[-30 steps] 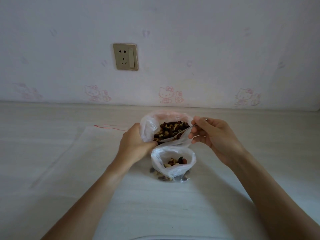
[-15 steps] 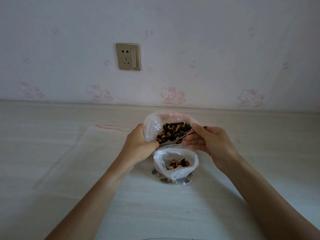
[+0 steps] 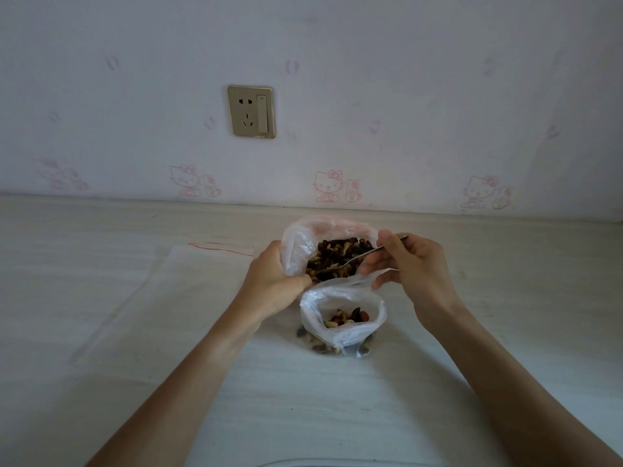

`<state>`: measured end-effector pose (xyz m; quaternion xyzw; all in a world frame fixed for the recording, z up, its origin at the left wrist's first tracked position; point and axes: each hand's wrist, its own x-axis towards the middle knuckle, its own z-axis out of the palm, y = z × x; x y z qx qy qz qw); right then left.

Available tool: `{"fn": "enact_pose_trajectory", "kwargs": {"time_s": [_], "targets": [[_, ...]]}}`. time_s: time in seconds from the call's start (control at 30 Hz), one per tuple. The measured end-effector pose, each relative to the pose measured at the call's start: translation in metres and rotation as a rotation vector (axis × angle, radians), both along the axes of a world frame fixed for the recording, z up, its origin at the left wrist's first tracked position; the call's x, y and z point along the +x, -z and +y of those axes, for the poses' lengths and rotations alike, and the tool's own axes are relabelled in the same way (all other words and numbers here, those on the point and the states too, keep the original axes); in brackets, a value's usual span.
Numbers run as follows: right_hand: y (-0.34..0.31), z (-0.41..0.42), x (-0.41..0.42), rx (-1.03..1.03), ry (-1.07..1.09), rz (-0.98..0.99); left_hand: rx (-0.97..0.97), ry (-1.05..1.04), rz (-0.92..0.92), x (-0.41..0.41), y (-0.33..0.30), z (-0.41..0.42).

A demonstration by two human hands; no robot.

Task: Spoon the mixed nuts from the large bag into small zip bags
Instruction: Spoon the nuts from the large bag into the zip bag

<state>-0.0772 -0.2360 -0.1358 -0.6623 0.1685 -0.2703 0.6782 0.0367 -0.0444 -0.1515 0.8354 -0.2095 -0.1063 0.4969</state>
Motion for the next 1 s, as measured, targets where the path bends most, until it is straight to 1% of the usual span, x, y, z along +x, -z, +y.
{"fn": "enact_pose_trajectory", "kwargs": {"time_s": [0.13,0.3,0.43,0.57,0.73,0.8,1.0], "targets": [[0.003,0.001,0.002,-0.014,-0.041,0.072,-0.001,0.000,0.003,0.000,0.000,0.000],[0.008,0.003,0.006,-0.040,0.022,0.058,-0.013,0.008,0.011,0.000,0.000,-0.001],[0.010,0.003,0.008,-0.114,0.091,0.038,-0.015,0.015,0.006,-0.001,0.000,-0.002],[0.012,0.005,0.009,-0.202,0.083,0.042,-0.032,0.020,0.008,-0.001,0.001,-0.002],[0.015,0.006,0.007,-0.068,0.067,0.073,-0.029,0.026,0.023,-0.001,0.001,-0.002],[0.016,0.008,0.007,-0.044,0.076,0.078,-0.029,0.031,0.032,0.000,0.002,-0.003],[0.018,0.013,0.010,-0.128,0.121,0.044,-0.060,0.016,0.033,0.003,0.004,-0.002]]}}
